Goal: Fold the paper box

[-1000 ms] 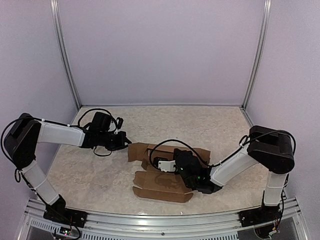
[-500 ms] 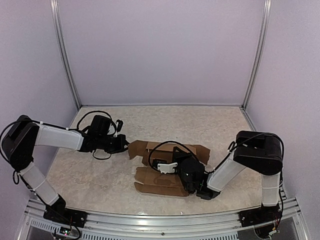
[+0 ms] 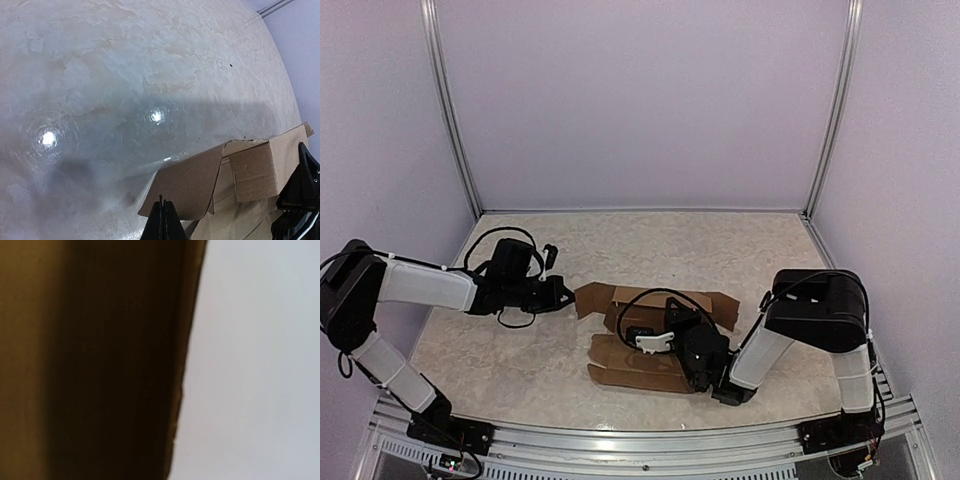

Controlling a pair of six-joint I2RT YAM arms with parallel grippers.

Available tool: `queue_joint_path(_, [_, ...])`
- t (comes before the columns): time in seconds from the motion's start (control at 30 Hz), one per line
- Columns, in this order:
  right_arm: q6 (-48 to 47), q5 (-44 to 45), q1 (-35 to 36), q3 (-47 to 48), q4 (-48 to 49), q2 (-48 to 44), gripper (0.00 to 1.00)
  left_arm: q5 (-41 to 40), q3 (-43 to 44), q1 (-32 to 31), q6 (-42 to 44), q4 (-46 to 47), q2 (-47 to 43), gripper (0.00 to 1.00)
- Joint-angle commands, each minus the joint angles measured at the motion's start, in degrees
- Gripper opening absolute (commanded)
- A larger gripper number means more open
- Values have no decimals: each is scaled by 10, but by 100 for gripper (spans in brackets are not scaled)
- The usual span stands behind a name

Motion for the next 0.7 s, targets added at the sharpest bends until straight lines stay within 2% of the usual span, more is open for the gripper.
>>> queue_joint_path(0.0, [-13, -22, 14, -14, 92, 22, 0, -14, 1, 18, 21, -2, -14, 0])
queue_joint_path(0.27, [-5, -18, 23, -21, 87, 15, 0, 9, 44, 53, 34, 9, 26, 0])
queue_joint_path(0.67, [9, -6, 25, -37, 91, 4, 0, 102, 107, 41, 50, 61, 110, 0])
